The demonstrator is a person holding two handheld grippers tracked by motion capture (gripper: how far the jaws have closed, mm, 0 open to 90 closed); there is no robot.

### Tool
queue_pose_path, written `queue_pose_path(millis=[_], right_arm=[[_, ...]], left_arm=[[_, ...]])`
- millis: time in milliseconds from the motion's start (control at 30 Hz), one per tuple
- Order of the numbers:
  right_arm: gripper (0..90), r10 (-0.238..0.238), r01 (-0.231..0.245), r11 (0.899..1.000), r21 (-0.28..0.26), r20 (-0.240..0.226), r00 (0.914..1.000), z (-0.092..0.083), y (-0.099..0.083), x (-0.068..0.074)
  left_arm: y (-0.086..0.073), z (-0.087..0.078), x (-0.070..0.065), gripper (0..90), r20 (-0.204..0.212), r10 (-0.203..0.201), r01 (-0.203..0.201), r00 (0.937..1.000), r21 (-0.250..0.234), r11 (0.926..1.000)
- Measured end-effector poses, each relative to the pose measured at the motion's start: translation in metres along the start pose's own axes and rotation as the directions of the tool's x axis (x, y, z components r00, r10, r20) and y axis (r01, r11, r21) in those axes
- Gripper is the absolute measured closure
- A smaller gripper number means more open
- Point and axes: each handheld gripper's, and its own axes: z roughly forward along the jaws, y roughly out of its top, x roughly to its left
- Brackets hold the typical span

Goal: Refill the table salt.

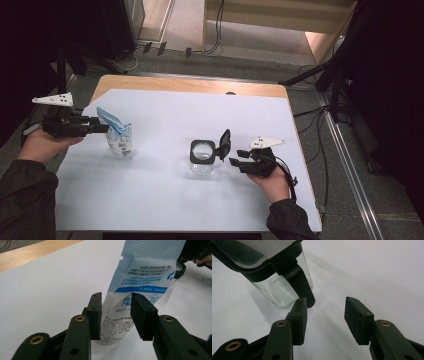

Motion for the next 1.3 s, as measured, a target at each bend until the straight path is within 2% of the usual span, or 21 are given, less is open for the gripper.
queue_pose_path(millis=[300,433,467,600,767,900,1133,1300], right_arm=[[55.6,0.001,-0.001,1.0,-0.001,0.002,1.0,0.0,0.0,0.0],[55.7,0.003,-0.003,1.0,-0.003,0.003,1.0,-0.001,0.0,0.0],[55.8,0.003,-0.003,1.0,-0.004,0.007,1.0,-0.001,0.0,-0.001],[55.8,0.003,-0.003,1.0,-0.005,0.007,1.0,-0.001,0.0,-0.001],[55.8,0.004,-0.004,1.0,-0.003,0.006,1.0,0.0,0.0,-0.001],[55.8,0.005,-0.005,1.0,-0.003,0.008,1.0,0.0,0.0,-0.001],[55.9,0.003,-0.003,1.0,-0.003,0.006,1.0,0.0,0.0,-0.001],[55.9,0.0,0.0,1.0,-0.002,0.007,1.0,0.001,0.0,-0.001]], left_arm=[[0.0,-0.001,-0.001,76.3,0.003,0.002,-0.002,1.0,0.001,1.0],[-0.001,-0.004,-0.001,86.5,-0.023,0.005,-0.005,0.9997,-0.014,0.9999],[-0.001,-0.005,-0.001,90.0,-0.014,0.0,0.0,0.9999,-0.015,0.9999],[-0.002,-0.005,-0.002,90.0,-0.004,0.011,-0.011,0.9999,-0.012,0.9999],[-0.003,-0.006,0.0,90.0,-0.012,-0.002,0.002,0.9999,-0.015,0.9999],[-0.003,-0.007,-0.002,90.0,-0.027,0.006,-0.006,0.9996,-0.015,0.9999],[-0.006,-0.013,0.001,90.0,-0.004,-0.031,0.031,0.9995,-0.019,0.9994],[-0.008,-0.015,0.004,89.3,-0.006,-0.019,0.019,0.9998,-0.018,0.9997]])
